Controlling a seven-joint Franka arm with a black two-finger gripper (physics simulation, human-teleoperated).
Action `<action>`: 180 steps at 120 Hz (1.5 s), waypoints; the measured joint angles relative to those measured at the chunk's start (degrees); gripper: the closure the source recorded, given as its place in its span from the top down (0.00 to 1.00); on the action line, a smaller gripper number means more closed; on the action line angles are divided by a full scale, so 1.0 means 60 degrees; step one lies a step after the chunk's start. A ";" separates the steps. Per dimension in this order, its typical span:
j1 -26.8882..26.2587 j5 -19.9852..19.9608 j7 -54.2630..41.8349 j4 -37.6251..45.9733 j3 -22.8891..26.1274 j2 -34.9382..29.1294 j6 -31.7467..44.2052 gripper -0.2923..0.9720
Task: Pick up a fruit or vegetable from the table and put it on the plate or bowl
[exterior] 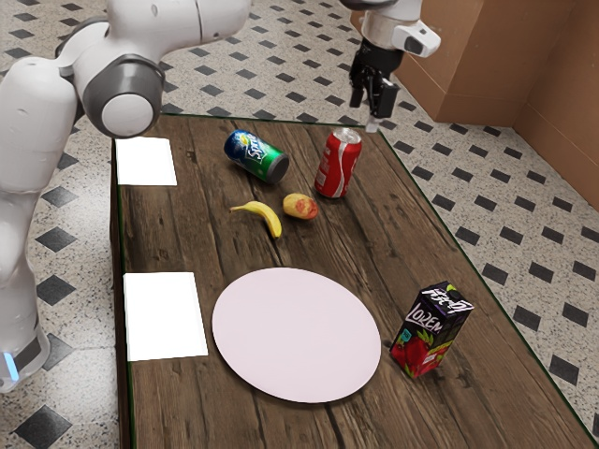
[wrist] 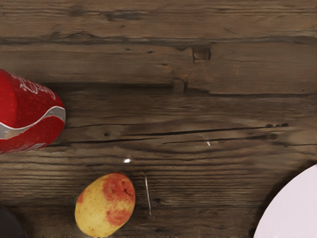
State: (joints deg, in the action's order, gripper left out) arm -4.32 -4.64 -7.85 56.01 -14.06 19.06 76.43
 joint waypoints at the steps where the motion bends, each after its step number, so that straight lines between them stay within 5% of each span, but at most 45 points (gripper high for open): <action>1: 0.0000 0.0000 0.0000 0.0000 0.0000 -0.0001 -0.0004 0.77; 50: 0.0080 -0.0044 -0.0047 -0.0001 -0.0005 0.0005 -0.0145 0.77; 60: 0.0060 -0.0050 -0.0051 -0.0203 0.0056 -0.0806 -0.0160 0.77; 80: -0.0193 0.0545 -0.0143 -0.0076 0.1933 -0.1060 0.0357 0.77; 104: 0.0030 0.0862 -0.0001 0.0542 0.2147 -0.0640 0.0366 0.77; 122: 0.0399 0.0757 -0.0145 0.1875 0.1767 -0.0513 0.0153 0.77; 141: 0.0519 0.0841 -0.0995 0.5978 0.0736 -0.2696 0.1685 0.77; 180: 0.0445 0.0842 -0.2820 0.6635 0.0002 -0.2125 0.3726 0.77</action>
State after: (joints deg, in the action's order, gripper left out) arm -1.65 0.41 -24.77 95.82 -14.05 6.31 98.78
